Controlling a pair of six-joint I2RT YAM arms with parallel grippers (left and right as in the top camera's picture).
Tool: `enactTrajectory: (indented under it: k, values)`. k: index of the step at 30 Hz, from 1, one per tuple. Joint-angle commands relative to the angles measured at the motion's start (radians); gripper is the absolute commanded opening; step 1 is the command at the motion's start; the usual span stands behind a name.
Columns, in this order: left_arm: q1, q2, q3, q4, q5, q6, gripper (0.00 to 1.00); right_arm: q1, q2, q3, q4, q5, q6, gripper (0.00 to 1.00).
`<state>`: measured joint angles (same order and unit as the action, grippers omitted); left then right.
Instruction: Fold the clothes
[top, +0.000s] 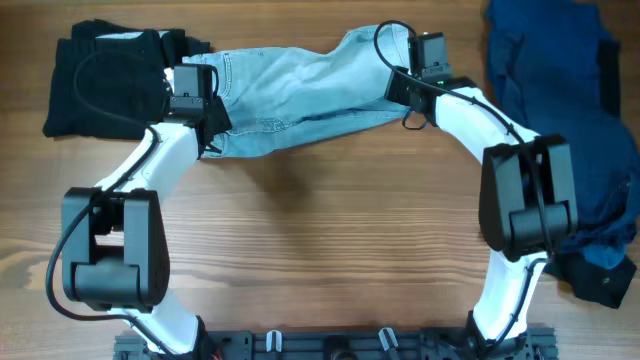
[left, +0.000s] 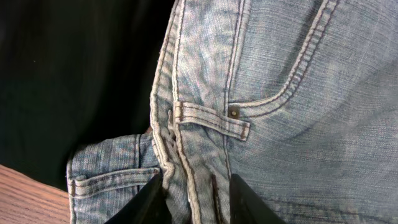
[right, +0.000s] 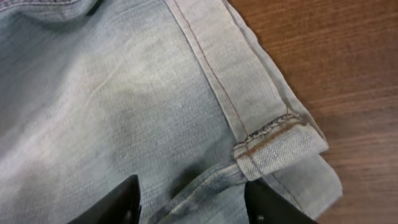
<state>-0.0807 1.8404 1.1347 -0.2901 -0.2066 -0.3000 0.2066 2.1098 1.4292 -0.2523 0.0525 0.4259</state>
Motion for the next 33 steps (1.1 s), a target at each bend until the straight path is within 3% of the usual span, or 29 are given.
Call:
enactTrajectory:
  k: [1,4,7,9,20,27,31,33]
  values:
    - [0.000,0.011,-0.004,0.004,0.042,0.005,0.32,0.003,0.040,-0.001,0.029,-0.008,0.027,0.44]
    - [0.000,0.011,-0.004,0.005,0.042,0.005,0.22,0.003,0.041,-0.001,0.043,-0.003,0.030,0.29]
    - [0.000,0.011,-0.004,0.006,0.042,0.005,0.04,0.002,0.041,-0.001,0.047,0.014,0.030,0.14]
    - [0.000,0.011,-0.004,0.007,0.042,0.005,0.04,0.001,0.041,-0.001,0.046,0.023,0.031,0.04]
    - [0.000,-0.144,-0.002,-0.029,0.026,0.034,0.04,-0.009,-0.083,0.007,-0.205,0.069,0.132,0.04]
    - [0.000,-0.153,-0.002,-0.089,0.023,0.042,0.04,-0.056,-0.105,0.005,-0.363,0.067,0.156,0.04]
    - [0.000,-0.153,-0.002,-0.130,0.000,0.061,0.04,-0.093,-0.105,0.000,-0.348,0.028,0.148,0.04]
    - [0.001,-0.153,-0.002,-0.149,-0.008,0.061,0.04,-0.107,-0.104,0.000,-0.310,0.004,0.136,0.27]
